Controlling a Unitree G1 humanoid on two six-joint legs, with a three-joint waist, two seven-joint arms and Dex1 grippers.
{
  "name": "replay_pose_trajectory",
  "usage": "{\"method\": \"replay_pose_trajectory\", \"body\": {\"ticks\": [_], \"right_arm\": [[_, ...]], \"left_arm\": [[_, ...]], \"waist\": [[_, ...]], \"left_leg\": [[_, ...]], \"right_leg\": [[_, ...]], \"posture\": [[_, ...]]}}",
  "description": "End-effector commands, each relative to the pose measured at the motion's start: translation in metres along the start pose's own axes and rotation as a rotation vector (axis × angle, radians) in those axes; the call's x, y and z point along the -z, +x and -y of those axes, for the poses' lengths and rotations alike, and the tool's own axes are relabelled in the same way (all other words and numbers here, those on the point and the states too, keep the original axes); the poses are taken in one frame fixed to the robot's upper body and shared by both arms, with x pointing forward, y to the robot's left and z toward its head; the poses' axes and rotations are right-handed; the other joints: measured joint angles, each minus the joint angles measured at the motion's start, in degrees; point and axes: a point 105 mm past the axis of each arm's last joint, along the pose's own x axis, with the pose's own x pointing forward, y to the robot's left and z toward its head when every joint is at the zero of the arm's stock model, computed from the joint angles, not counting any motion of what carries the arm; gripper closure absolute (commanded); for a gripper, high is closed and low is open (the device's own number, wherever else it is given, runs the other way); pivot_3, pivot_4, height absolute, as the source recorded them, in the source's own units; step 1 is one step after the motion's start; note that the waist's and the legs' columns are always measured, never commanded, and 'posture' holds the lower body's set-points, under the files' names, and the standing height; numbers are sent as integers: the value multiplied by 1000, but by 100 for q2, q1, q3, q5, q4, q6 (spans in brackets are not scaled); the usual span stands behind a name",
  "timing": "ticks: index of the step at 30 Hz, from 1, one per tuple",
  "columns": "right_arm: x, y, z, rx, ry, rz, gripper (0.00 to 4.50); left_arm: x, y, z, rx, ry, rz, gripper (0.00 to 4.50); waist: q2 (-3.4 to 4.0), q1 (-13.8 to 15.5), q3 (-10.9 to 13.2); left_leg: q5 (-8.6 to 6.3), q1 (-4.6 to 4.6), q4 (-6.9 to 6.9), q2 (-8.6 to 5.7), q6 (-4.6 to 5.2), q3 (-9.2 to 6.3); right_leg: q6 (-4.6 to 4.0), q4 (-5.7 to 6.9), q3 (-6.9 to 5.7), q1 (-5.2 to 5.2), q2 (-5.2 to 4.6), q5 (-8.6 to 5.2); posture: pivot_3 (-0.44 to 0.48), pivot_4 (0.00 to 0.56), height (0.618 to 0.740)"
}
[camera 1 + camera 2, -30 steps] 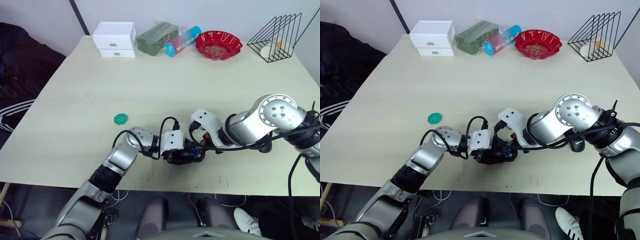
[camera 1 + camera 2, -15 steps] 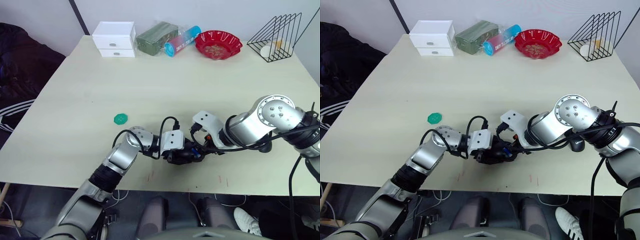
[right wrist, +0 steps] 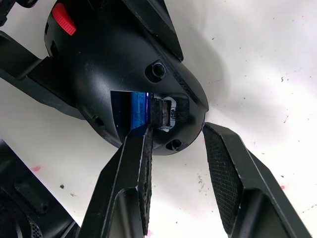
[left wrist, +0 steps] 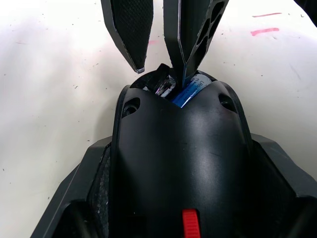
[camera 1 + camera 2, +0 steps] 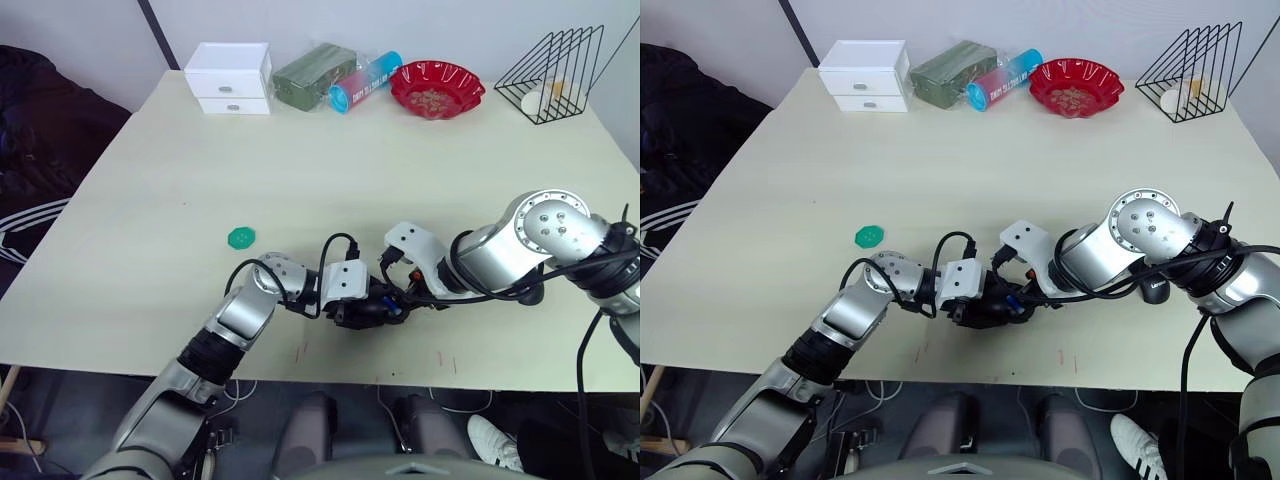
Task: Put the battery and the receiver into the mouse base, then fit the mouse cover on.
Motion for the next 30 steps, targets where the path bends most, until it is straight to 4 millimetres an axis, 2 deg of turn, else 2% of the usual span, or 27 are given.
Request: {"method": "replay_pose_trajectory", "body": {"ticks": [1, 11, 19, 25, 30], "right_arm": [[-11, -13, 3, 13, -11, 61, 2866], [-11, -29, 6, 7, -28, 91, 2866], [0, -45, 4, -63, -49, 82, 2866], [-10, -55, -1, -84, -39, 191, 2866], [0, -57, -5, -83, -40, 226, 2866]], "left_arm": [[20, 5, 8, 31, -42, -77, 1549], [18, 5, 7, 37, -39, -77, 1549], [17, 4, 8, 38, -40, -78, 1549], [17, 3, 9, 37, -46, -77, 1549], [16, 3, 9, 37, -45, -76, 1549]], "waist": [[0, 0, 0], [3, -3, 4], [7, 3, 8], [7, -2, 8], [7, 9, 8]], "left_leg": [[0, 0, 0, 0, 0, 0], [0, -4, -5, 0, 0, -2], [0, -6, -7, 1, 0, -1], [0, -7, -10, 2, 0, 0], [0, -11, -10, 3, 0, -1]], "right_leg": [[0, 0, 0, 0, 0, 0], [-1, -4, -2, -4, 0, 0], [-1, -6, -1, -7, 0, -1], [-2, -7, 0, -8, -2, -1], [-1, -11, -2, -9, -2, -1]], "posture": [[0, 150, 740], [0, 150, 740], [0, 150, 740], [0, 150, 740], [0, 150, 740]]}}
